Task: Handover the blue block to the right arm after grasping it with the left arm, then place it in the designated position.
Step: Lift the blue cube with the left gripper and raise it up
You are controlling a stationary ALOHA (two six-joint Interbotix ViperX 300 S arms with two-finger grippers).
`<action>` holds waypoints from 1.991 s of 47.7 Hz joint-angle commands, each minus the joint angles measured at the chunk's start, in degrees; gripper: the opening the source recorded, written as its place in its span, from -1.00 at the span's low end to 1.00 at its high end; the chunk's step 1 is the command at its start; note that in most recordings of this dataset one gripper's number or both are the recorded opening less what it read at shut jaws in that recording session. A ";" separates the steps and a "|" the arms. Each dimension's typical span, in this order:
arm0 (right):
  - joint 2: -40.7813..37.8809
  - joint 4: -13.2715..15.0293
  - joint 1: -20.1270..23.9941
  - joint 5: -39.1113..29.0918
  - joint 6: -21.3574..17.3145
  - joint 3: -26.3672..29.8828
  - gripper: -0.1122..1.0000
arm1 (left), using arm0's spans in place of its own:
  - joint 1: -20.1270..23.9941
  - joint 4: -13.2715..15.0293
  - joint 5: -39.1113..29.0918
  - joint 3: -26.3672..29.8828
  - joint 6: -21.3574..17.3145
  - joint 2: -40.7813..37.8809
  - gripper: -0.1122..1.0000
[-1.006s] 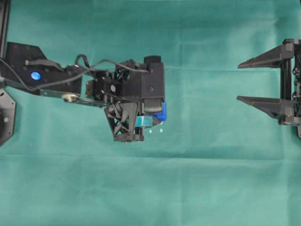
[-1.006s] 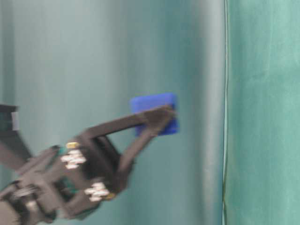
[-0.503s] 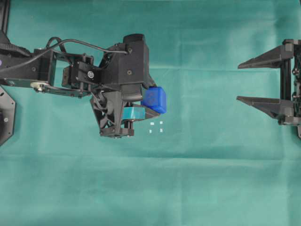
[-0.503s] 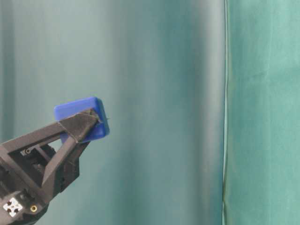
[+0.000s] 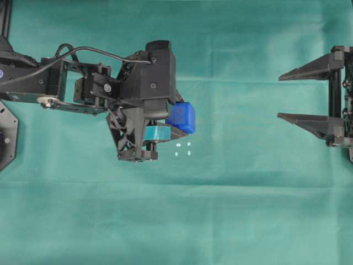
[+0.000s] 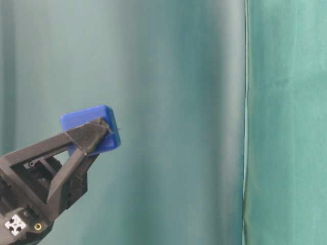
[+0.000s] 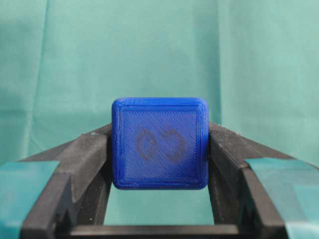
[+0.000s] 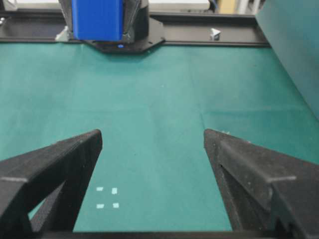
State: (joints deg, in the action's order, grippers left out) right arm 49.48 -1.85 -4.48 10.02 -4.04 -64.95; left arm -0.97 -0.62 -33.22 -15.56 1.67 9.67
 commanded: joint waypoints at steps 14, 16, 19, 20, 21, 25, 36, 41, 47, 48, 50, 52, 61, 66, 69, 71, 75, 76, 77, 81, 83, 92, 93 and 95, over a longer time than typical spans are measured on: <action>-0.26 0.09 -0.09 0.26 0.00 0.70 0.90 | -0.18 -0.09 0.26 1.14 0.00 1.49 0.04; -0.18 0.09 -0.09 0.26 0.00 0.70 0.90 | -0.18 -0.18 0.26 1.14 0.00 1.49 0.04; -0.18 0.09 -0.09 0.26 0.00 0.70 0.90 | -0.18 -0.09 0.35 1.14 0.00 1.49 0.04; -0.18 0.09 -0.09 0.26 0.00 0.70 0.90 | -0.18 -0.09 0.26 1.14 0.00 1.49 0.04; -0.18 0.09 -0.09 0.18 0.00 0.70 0.90 | -0.09 -0.09 0.26 1.14 0.00 1.49 0.04; -0.26 0.09 -0.09 0.26 0.00 0.70 0.90 | -0.09 -0.18 0.26 1.14 0.00 1.49 0.04; -0.26 0.09 -0.09 0.26 0.00 0.70 0.90 | -0.18 -0.18 0.26 1.14 0.00 1.49 0.04; -0.18 0.09 -0.09 0.26 0.00 0.70 0.90 | -0.18 -0.09 0.26 1.14 0.00 1.49 0.04; -0.18 0.09 -0.09 0.18 0.00 0.70 0.90 | -0.18 -0.09 0.26 1.14 0.00 1.49 0.04; -0.18 0.09 -0.09 0.26 0.00 0.70 0.90 | -0.18 -0.09 0.35 1.14 0.00 1.49 0.04; -0.18 0.09 -0.09 0.26 0.09 0.70 0.90 | -0.18 -0.09 0.35 1.14 0.00 1.49 0.04; -0.26 0.09 -0.09 0.26 0.00 0.70 0.90 | -0.09 -0.18 0.35 1.14 0.00 1.49 0.04; -0.18 0.09 -0.09 0.26 0.00 0.70 0.90 | -0.18 -0.09 2.46 -0.09 -0.09 2.46 0.04; -0.26 0.09 -0.09 0.26 0.09 0.79 0.90 | -0.09 -0.09 6.06 -1.67 -0.09 3.69 0.04; -0.18 0.09 -0.09 0.26 0.00 0.70 0.90 | -0.18 -0.18 8.53 -2.90 -0.09 4.57 0.04; -0.18 0.09 -0.09 0.26 0.00 0.70 0.90 | -0.18 -0.09 10.37 -3.78 -0.09 5.27 0.04; -0.18 0.09 -0.09 0.18 0.09 0.70 0.90 | -0.18 -0.18 14.59 -6.15 -0.09 6.94 0.04; -0.26 0.09 -0.09 0.18 0.00 0.70 0.90 | -0.09 -0.18 15.47 -6.68 -0.09 7.29 0.04; -0.18 0.09 -0.09 0.26 0.09 0.70 0.90 | -0.18 -0.09 16.52 -7.21 -0.09 7.73 0.04; -0.26 0.09 -0.09 0.35 0.09 0.79 0.90 | -0.18 -0.09 20.21 -9.23 -0.09 9.32 0.04; -0.26 0.09 -0.09 0.44 0.09 0.70 0.90 | -0.18 -0.09 22.32 -10.20 -0.09 10.02 0.04; -0.26 0.53 -0.09 0.44 0.09 0.70 0.90 | -0.09 0.09 29.18 -13.89 -0.09 12.30 0.04; -0.18 0.53 -0.09 0.44 0.00 0.70 0.90 | -0.18 0.09 29.62 -14.06 -0.09 12.48 0.04; -0.26 0.53 -0.09 0.44 0.09 0.70 0.90 | -0.18 0.18 30.15 -14.41 -0.09 12.74 0.04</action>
State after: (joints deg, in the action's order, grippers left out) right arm 49.48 -1.41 -4.39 10.02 -4.04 -64.95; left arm -0.97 -0.53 -4.92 -30.15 1.67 20.74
